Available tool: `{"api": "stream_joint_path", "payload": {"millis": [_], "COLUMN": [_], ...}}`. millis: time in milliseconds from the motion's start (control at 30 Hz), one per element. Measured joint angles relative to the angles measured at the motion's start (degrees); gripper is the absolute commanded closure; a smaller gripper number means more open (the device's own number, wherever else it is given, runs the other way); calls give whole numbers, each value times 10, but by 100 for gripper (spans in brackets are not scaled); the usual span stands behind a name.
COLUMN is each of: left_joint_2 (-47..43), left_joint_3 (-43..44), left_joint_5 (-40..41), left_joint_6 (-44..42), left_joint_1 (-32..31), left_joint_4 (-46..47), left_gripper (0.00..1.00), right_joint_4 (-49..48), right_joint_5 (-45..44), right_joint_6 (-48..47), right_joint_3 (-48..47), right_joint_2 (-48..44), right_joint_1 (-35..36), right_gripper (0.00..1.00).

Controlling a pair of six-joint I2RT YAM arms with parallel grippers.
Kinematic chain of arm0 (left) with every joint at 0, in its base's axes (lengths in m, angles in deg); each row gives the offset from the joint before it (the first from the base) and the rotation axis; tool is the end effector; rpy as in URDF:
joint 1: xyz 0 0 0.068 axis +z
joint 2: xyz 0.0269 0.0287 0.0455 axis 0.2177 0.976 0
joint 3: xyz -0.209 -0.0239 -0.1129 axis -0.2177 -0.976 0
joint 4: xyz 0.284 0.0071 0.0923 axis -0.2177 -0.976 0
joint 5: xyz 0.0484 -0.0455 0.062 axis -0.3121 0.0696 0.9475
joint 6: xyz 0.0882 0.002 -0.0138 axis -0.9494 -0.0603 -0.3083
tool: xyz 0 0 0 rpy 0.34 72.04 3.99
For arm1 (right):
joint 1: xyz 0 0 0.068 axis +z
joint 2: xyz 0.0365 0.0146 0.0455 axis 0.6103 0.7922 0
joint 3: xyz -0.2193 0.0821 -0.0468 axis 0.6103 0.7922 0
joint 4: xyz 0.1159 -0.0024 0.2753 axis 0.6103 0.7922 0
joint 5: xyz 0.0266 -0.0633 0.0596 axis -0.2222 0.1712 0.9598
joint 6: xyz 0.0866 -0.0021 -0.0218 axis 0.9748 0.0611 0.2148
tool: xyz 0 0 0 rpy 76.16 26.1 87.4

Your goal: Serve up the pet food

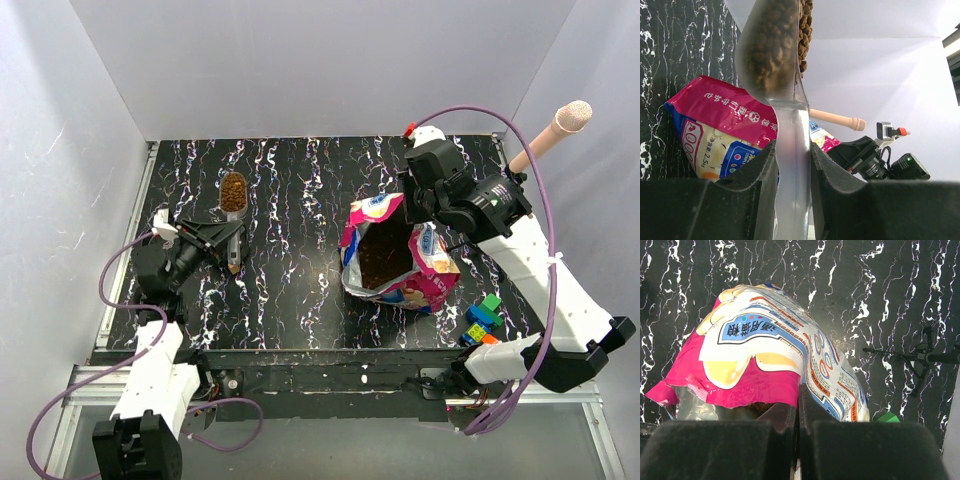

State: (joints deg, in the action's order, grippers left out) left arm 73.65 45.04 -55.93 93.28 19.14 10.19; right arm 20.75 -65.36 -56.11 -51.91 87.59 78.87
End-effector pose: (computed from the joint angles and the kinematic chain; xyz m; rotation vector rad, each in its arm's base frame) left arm 0.2805 -0.0198 0.2220 -0.8318 1.6346 -1.6079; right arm 0.2568 0.1799 0.4102 -0.2212 2.1826 0.0731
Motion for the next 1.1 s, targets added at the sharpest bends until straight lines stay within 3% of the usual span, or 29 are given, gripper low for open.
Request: {"api": "stream_joint_path", "payload": {"millis": [500, 800, 1100], "left_joint_2": [-125, -141, -103], "left_joint_3": [-80, -120, -146], "left_joint_5": [80, 113, 130], "left_joint_6": [11, 23, 38], "left_joint_1": [0, 0, 0], "left_joint_4": [-93, -104, -79], "left_gripper": [100, 100, 100], "right_joint_4": [-5, -5, -4], "right_joint_5": [-1, -1, -2], "right_joint_6": [-1, -2, -4], "right_joint_3": [16, 19, 19], "right_joint_2": [-16, -19, -22], "right_joint_1": [12, 17, 17], "right_gripper": [99, 99, 99]}}
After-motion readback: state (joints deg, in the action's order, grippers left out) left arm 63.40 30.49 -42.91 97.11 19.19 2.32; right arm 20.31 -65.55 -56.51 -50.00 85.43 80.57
